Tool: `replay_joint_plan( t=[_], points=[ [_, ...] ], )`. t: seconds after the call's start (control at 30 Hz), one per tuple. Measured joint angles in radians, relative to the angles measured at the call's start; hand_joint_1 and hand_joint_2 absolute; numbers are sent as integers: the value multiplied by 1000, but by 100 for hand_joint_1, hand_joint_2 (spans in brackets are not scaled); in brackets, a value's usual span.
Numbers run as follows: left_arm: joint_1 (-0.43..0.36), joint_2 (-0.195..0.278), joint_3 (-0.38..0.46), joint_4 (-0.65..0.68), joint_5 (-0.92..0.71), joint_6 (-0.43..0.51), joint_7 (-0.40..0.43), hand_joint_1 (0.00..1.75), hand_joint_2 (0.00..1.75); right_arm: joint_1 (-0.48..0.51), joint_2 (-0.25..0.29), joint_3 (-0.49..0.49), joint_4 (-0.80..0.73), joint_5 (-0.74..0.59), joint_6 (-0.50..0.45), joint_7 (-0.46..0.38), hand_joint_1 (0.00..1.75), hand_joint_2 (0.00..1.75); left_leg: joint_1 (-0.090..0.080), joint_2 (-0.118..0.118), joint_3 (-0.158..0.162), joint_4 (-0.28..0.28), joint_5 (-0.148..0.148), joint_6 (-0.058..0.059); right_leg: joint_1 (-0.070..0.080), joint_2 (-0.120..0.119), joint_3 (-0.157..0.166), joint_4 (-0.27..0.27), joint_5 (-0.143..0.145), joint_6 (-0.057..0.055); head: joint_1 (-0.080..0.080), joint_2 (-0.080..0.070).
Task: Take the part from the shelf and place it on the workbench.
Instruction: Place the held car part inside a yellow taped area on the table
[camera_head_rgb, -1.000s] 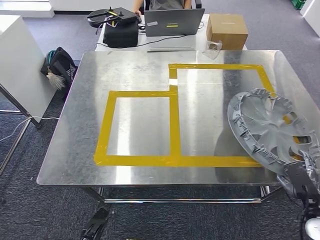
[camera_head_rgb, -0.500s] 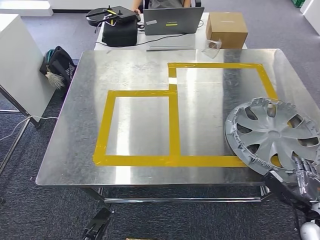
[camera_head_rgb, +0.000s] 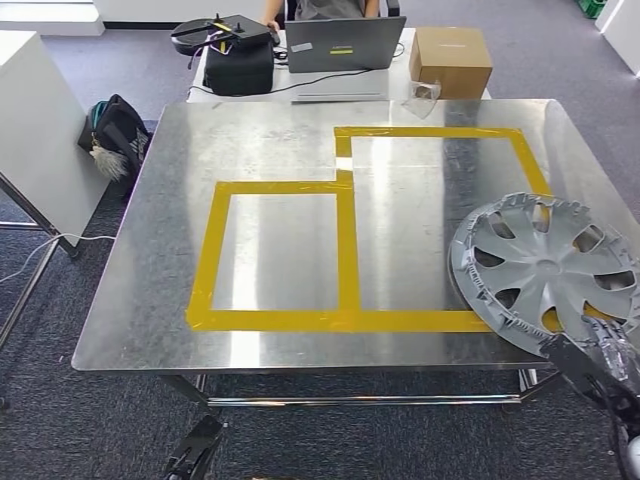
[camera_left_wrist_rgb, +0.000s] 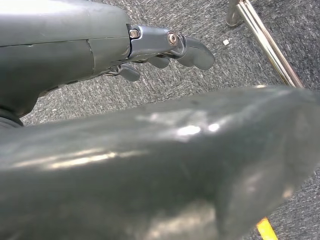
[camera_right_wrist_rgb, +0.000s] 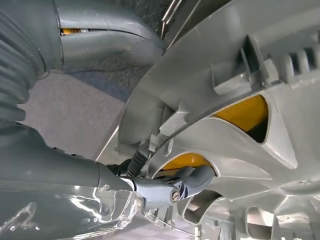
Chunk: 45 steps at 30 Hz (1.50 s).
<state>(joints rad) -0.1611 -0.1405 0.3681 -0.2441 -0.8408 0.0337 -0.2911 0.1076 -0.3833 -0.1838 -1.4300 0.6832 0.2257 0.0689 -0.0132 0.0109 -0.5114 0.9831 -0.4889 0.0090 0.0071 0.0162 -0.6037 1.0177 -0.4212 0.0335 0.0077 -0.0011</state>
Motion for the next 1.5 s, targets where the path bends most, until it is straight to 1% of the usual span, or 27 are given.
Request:
replay_joint_plan(
  t=[0.23, 0.37, 0.43, 0.5, 0.57, 0.67, 0.77, 0.83, 0.9, 1.03, 1.17, 1.27, 1.4, 1.5],
  points=[
    [0, 2, -5, 0, -3, -8, -1, 0, 0, 12, -44, -18, 0, -328, 106, -11, 0, 175, 0, 2, 2, 0, 0, 0, 0, 5, 1, -1, 1, 0, 0, 0],
    [-1, 4, -8, 0, -2, -10, -4, 0, 0, 28, -57, -31, 0, -511, 160, -60, 0, 175, 1, 2, 2, 0, -1, 0, 1, 5, 2, -2, 1, 0, 0, 0],
    [-1, 4, -8, 0, 1, -10, -7, 0, 0, 40, -58, -31, -3, -536, 151, -102, 0, 175, 1, 2, 2, 0, -1, 0, 1, 4, 2, -2, 1, 0, 0, 0],
    [-1, 5, -8, 0, 5, -8, -12, 0, 0, 51, -56, -20, -14, -502, 108, -148, 0, 175, 1, 2, 2, 0, 0, 0, 1, 4, 2, -2, 1, 0, 0, 0],
    [-1, 5, -8, 0, 8, -6, -18, 0, 0, 57, -53, -3, -27, -465, 69, -174, 0, 175, 1, 2, 1, 0, 0, 0, 1, 3, 1, -2, 1, 0, 0, 0],
    [0, 6, -8, 0, 11, -6, -21, 0, 0, 61, -46, 13, -41, -447, 46, -191, 0, 175, 1, 1, 0, 0, 0, 0, 1, 2, 1, -1, 1, 0, 0, 0],
    [1, 6, -8, 0, 16, -3, -25, 0, 0, 74, -28, 27, -73, -409, 10, -248, 0, 175, 1, 1, -1, 0, 0, 0, 1, 1, 0, -1, 1, 0, 0, 0],
    [2, 6, -8, 0, 20, 0, -29, 0, 0, 86, -4, 41, -116, -349, -44, -287, 0, 175, 1, 1, -1, 0, 0, 0, 1, 1, -1, -1, 1, 0, 0, 0],
    [4, 6, -8, 0, 24, 3, -33, 0, 0, 100, 23, 60, -171, -266, -119, -310, 0, 175, 1, 1, -1, 0, 0, 0, 1, 1, -1, -1, 0, 0, 0, 0],
    [7, 6, -7, 0, 28, 5, -36, 0, 0, 147, 76, 114, -297, -93, -283, -335, 0, 175, 2, 0, -1, 0, 0, 0, 2, -1, -2, -1, 0, -1, 0, 0],
    [9, 5, -5, 0, 27, 8, -34, 0, 0, 204, 108, 181, -403, 32, -416, -345, 0, 175, 2, 0, -2, 0, 0, 0, 2, -1, -2, -1, -1, -2, 0, 0],
    [9, 4, -5, 0, 26, 8, -27, 0, 0, 234, 123, 226, -457, 73, -466, -348, 0, 175, 2, 0, -2, 0, 0, 0, 2, -1, -2, -1, -1, -2, 0, 0],
    [8, 3, -4, 0, 28, 11, -24, 0, 0, 264, 144, 282, -499, 72, -530, -366, 0, 175, 1, 0, -2, 0, 0, 0, 2, -2, -2, -1, -1, -1, 0, 0],
    [9, 2, 0, 0, 39, 16, -24, 0, 0, 292, 172, 339, -517, 57, -584, -371, 0, 44, 1, 0, -3, 0, 0, 0, 1, -2, -2, -1, -1, -1, 0, 0]
  ],
)
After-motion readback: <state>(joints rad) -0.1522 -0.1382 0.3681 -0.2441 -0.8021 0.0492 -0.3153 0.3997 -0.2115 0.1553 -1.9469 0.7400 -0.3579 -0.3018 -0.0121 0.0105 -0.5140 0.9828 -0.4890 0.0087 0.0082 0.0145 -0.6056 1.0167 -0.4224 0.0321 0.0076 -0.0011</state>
